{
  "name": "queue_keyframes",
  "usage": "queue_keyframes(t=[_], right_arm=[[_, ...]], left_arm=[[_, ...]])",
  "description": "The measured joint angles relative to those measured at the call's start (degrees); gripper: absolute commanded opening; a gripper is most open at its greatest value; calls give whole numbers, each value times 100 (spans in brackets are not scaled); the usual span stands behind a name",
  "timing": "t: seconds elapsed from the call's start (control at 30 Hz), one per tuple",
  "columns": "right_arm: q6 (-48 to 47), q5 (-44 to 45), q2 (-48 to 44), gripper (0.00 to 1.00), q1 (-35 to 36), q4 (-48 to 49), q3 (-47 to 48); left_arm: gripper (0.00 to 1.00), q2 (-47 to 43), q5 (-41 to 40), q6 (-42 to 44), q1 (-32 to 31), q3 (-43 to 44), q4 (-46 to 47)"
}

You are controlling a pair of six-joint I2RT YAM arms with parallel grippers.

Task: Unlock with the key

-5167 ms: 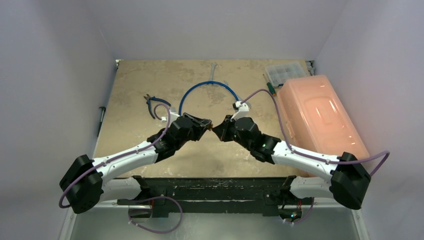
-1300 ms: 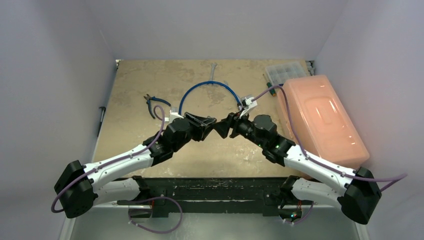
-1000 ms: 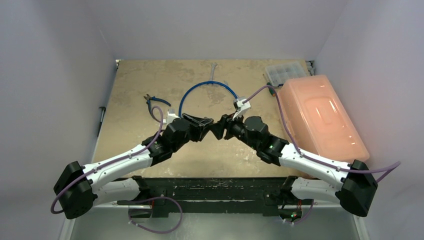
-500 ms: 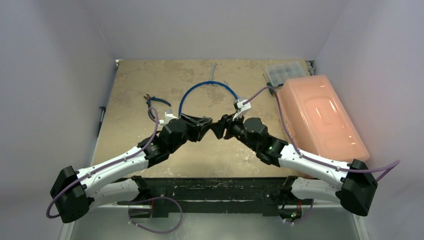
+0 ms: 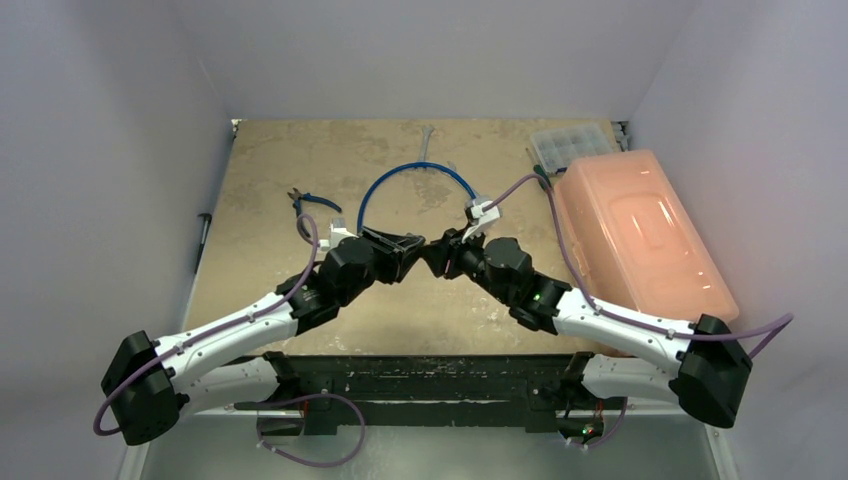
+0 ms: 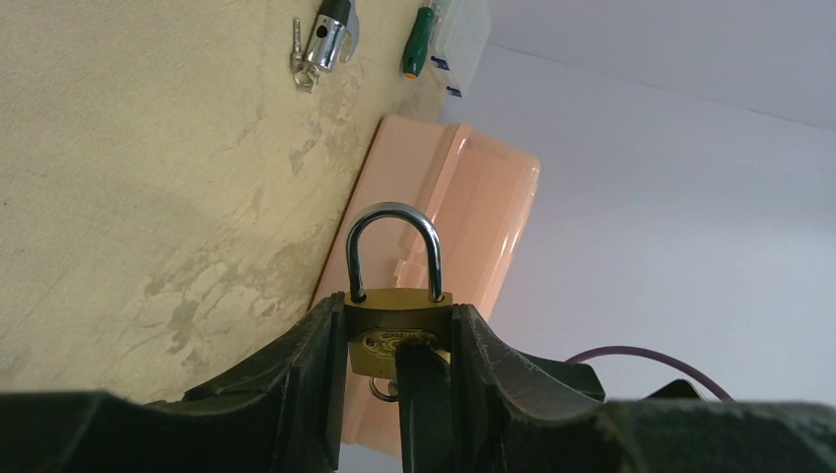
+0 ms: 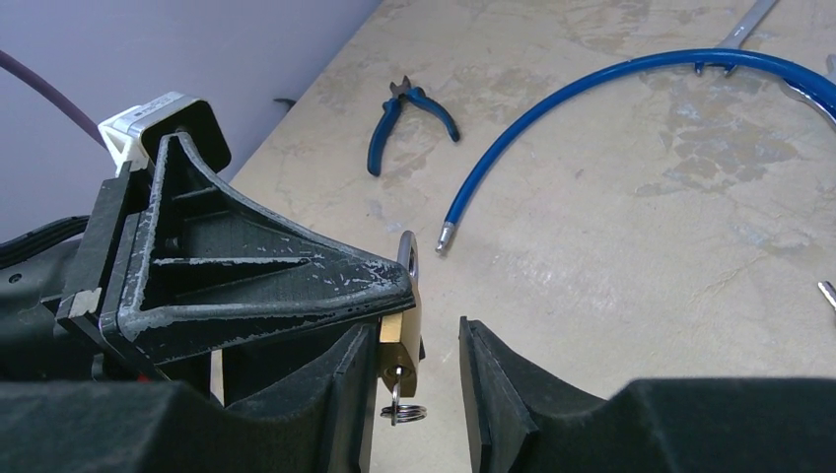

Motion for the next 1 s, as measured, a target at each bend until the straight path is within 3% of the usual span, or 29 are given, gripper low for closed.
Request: queue_keyframes(t=[0.33, 0.4, 0.53, 0.6, 0.67, 0.73, 0.83, 1.0], right_arm=[[11, 52, 197, 35, 61, 140, 0], [26, 83, 251, 29, 96, 166, 0], [39, 125, 267, 4, 146, 216, 0], [31, 140, 267, 0, 153, 219, 0], [37, 164, 254, 0, 162, 225, 0], [46, 181, 212, 0, 162, 227, 0], [66, 247, 94, 0, 155, 122, -9], [221, 258, -374, 0, 138, -50, -120]], left_arm=[[0, 26, 26, 0, 0, 0, 35], [0, 31, 26, 2, 0, 0, 28], [2, 48, 20, 4, 0, 0, 35], [22, 48, 20, 42, 0, 0, 55], [61, 48, 7, 245, 0, 0, 122], [86, 48, 4, 699, 0, 0, 236], [94, 48, 46, 1327, 0, 35, 577], [92, -48, 190, 2227, 0, 28, 1172]])
